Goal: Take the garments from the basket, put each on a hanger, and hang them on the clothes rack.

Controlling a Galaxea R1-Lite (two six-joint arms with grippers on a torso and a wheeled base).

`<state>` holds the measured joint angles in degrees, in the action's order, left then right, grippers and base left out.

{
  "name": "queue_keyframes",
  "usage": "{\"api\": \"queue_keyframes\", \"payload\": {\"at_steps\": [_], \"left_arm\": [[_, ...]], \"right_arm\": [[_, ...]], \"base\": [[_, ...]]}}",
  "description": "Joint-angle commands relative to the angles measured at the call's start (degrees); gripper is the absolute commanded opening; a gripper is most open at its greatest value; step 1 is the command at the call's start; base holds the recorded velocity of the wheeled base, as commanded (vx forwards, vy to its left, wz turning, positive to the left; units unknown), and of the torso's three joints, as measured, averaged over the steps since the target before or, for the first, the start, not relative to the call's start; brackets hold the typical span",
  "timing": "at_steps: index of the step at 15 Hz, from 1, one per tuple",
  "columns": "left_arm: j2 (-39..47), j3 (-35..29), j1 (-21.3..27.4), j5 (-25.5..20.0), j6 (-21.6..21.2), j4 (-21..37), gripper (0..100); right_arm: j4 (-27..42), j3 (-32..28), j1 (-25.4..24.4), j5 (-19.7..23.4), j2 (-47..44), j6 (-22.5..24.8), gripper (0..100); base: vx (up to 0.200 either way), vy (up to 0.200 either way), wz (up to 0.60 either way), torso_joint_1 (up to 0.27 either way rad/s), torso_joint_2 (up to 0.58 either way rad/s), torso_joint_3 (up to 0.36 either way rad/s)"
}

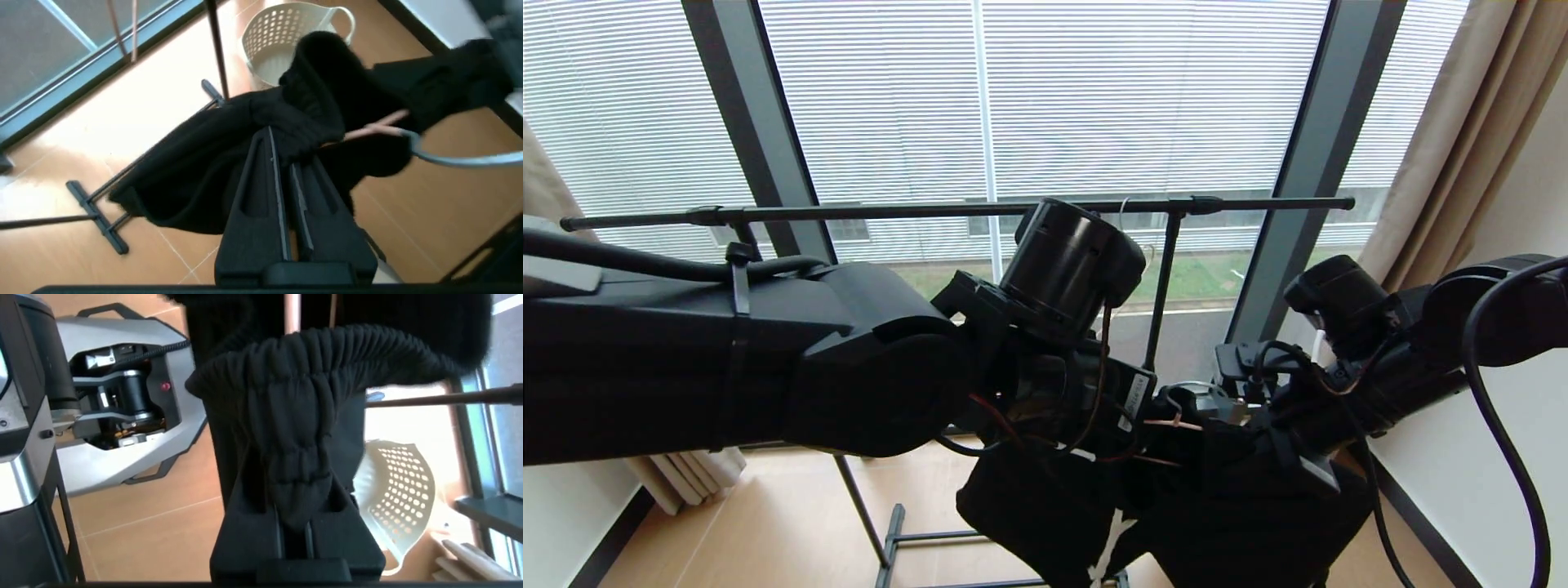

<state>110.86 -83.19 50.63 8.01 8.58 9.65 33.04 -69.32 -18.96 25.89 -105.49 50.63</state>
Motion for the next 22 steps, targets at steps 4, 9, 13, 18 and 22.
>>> {"api": "queue_keyframes", "payload": {"at_steps": [4,9,13,18,22], "left_arm": [[-2.3,2.0,-0.5,-0.3,0.0,0.3,0],[-3.0,4.7,-0.5,-0.4,-0.2,0.0,0],[-3.2,8.5,-0.1,-0.5,-0.8,-3.3,0],[-3.3,9.4,0.4,-2.9,-0.8,-4.1,0],[-3.2,10.3,0.3,-5.9,-0.8,-5.0,0]], "right_arm": [[-2.8,-0.6,4.8,11.0,-1.1,0.0,0],[-3.2,-1.2,5.9,12.3,-1.7,-0.1,0],[-3.5,-2.1,6.7,16.6,-2.3,-2.4,0],[-4.0,-2.4,6.7,16.8,-2.4,-3.2,0],[-5.1,-2.5,6.7,20.3,-2.4,-4.9,0]], "base": [[0.0,0.0,0.0,0.0,0.0,0.0],[0.0,0.0,0.0,0.0,0.0,0.0],[0.0,0.0,0.0,0.0,0.0,0.0],[0.0,0.0,0.0,0.0,0.0,0.0],[0.0,0.0,0.0,0.0,0.0,0.0]]}}
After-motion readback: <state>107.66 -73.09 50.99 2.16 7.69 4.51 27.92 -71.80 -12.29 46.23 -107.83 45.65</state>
